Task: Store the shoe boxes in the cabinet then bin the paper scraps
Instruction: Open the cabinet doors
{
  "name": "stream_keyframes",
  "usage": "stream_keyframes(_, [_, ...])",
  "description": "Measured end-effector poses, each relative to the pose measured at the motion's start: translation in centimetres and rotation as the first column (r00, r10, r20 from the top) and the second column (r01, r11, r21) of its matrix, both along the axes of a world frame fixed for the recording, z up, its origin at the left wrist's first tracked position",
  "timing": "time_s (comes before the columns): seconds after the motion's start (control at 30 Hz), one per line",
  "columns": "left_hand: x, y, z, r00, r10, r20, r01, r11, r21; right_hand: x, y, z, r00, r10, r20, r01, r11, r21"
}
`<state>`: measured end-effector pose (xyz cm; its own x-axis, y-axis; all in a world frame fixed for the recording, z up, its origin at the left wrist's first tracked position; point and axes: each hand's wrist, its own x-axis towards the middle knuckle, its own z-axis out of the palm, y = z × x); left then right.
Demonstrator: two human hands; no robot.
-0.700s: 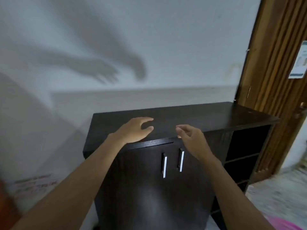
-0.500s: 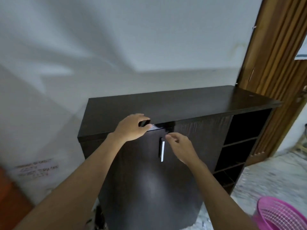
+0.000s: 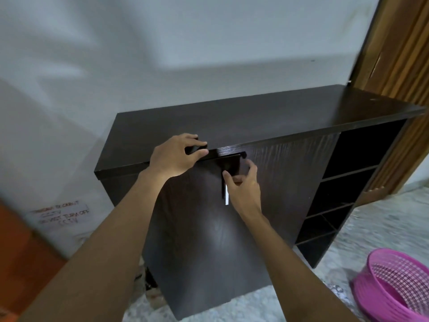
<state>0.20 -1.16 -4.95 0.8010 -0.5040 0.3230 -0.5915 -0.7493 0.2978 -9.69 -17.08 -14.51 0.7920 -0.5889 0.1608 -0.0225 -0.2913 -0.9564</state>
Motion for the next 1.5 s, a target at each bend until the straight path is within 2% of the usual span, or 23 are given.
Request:
stream_keyframes(0.13, [0.0,0.1,0.1,1.0,-0.009,0.013,0.009,1.0,-0.007,0.3,0.0,-0.4,0.996,-0.023,-0.082,0.015,0.995,-0.098])
stream_keyframes(0.27, [0.0,0.2,0.1,1.0,-0.02,0.023,0.02,1.0,-0.021,-1.0,0.2,0.2,0.996,-0.007,-0.09,-0.009,0.984,-0.18])
stream_keyframes(0.73, [0.0,0.6,0.4,0.996,-0.073,-0.054,0.074,0.997,0.015,-10.7,4.0,1.1,0.986,-0.122,-0.115,0.098,0.976,-0.195])
stream_keyframes(0.87, [-0.7,0.9,0.5,0.997,-0.035,-0.062,0.036,0.999,0.003,-14.5,6.4,1.0,0.978,-0.135,-0.162,0.108,0.98,-0.165])
stream_keyframes(1.03, [-2.3,2.6,-0.5,0.999,-0.016,-0.03,0.017,0.999,0.046,-19.7,9.6,2.1,0.912,-0.225,-0.344,0.067,0.907,-0.417])
stream_keyframes(1.1, [-2.7,4.1,-0.9,0.999,-0.03,-0.014,0.032,0.996,0.084,-21.5,10.6,2.6,0.946,-0.152,-0.286,0.027,0.917,-0.398])
stream_keyframes(1.13, [-2.9,5.0,-1.1,0.999,-0.037,0.002,0.036,0.993,0.109,-22.0,11.0,2.9,0.971,-0.071,-0.227,-0.008,0.945,-0.328])
stream_keyframes(1.2, [-3.0,6.9,-1.3,0.999,-0.037,0.018,0.035,0.99,0.136,-22.4,11.7,3.6,0.977,0.148,-0.151,-0.159,0.985,-0.063])
stream_keyframes(1.27, [-3.2,8.8,-1.3,1.0,-0.019,-0.014,0.021,0.993,0.12,-22.2,12.4,4.2,0.925,0.36,-0.121,-0.338,0.925,0.171])
stream_keyframes(1.37, [-3.7,11.1,-1.0,0.998,-0.024,-0.055,0.03,0.994,0.103,-21.7,14.2,5.1,0.799,0.581,-0.155,-0.542,0.807,0.234])
stream_keyframes(1.5, [-4.5,12.5,-0.6,0.998,-0.045,-0.038,0.05,0.989,0.138,-20.1,17.8,5.2,0.712,0.666,-0.222,-0.624,0.745,0.236])
